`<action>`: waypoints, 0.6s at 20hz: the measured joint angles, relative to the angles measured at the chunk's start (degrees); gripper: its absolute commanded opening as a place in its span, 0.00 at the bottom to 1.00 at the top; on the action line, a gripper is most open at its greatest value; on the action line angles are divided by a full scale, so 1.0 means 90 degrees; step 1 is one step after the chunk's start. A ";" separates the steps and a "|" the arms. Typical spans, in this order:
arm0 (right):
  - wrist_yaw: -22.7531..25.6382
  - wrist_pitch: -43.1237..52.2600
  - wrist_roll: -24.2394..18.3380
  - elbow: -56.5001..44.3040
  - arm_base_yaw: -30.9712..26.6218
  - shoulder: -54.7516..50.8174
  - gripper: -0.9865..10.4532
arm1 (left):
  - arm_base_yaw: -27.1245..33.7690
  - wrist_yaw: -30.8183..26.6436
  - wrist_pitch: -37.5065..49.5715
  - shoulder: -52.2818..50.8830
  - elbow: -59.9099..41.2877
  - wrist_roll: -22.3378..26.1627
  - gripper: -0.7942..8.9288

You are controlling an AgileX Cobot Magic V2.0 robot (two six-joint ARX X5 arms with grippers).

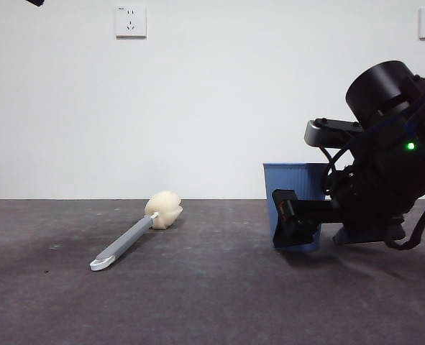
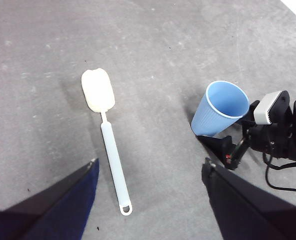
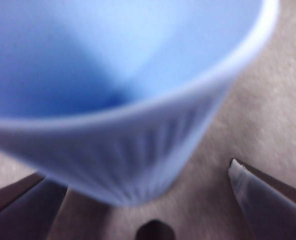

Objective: Pick up the cup brush,pick up the cup,insert the brush into the cup,clean the cup,put the cup brush back,put the cup back to the fixed position on the table

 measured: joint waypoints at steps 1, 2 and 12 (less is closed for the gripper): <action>0.0000 -0.0340 0.0005 0.0000 0.0000 -0.0189 0.56 | 0.0000 0.0000 0.0000 0.0000 0.0000 0.0000 0.44; 0.0000 -0.0704 0.0007 0.0000 0.0000 -0.0413 0.56 | 0.0000 -0.0002 0.0000 0.0000 0.0000 0.0002 0.44; -0.1134 -0.6084 0.1154 0.0029 0.0712 -0.4794 0.55 | 0.0000 0.0707 -0.0418 0.0000 0.0000 0.0226 0.44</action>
